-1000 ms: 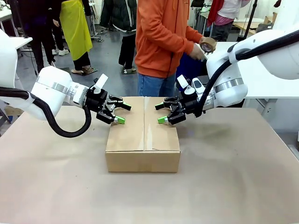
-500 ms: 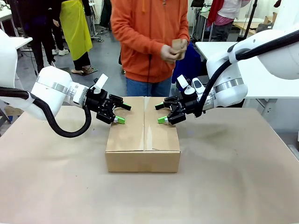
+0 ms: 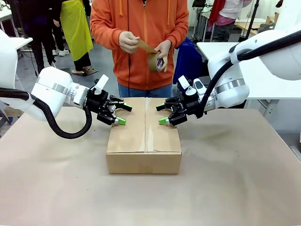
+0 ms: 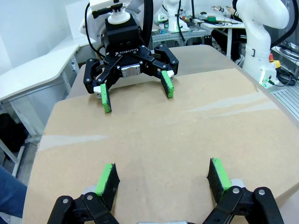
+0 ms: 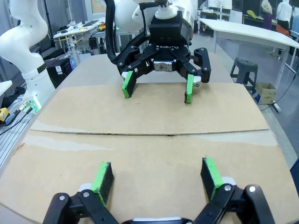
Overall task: Pack the gift set into the box.
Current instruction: Press and hold the closed box until the human finishes sealing it.
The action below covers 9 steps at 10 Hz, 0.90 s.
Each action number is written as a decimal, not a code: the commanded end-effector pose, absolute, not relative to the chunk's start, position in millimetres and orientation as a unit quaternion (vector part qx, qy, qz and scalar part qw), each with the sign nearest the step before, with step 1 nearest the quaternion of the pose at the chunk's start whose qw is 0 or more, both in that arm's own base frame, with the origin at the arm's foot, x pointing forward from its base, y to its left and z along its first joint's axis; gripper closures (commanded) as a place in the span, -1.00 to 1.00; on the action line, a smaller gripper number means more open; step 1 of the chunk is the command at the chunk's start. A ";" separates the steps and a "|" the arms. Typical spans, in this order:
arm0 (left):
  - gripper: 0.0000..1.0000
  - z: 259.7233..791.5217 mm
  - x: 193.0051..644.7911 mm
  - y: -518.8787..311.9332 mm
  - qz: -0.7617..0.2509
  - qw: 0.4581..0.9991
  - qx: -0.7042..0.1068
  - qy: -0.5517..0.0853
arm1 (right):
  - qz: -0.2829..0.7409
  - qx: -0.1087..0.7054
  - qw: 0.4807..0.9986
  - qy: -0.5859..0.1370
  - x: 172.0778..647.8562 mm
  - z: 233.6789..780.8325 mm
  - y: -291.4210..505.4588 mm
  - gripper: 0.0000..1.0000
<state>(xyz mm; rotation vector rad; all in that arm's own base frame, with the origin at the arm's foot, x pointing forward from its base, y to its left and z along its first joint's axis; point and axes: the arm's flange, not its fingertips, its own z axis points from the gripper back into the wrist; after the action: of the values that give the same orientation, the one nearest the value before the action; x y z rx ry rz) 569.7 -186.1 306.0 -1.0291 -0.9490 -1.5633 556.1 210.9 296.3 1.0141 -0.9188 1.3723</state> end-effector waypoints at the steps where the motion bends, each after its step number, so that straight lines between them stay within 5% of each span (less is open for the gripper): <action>1: -1.00 304.9 568.8 -186.6 -0.648 0.495 -0.424 -0.394 | 0.583 0.431 0.567 -0.390 555.6 294.2 210.4 -1.00; 9: -1.00 304.9 568.8 -186.6 -0.648 0.495 -0.424 -0.394 | 0.583 0.431 0.567 -0.390 555.6 294.2 210.4 -1.00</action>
<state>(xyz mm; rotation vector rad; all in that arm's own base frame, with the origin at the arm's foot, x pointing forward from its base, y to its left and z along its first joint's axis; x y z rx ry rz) 569.7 -186.1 306.0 -1.0291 -0.9491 -1.5633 556.1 210.9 296.3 1.0141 -0.9188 1.3723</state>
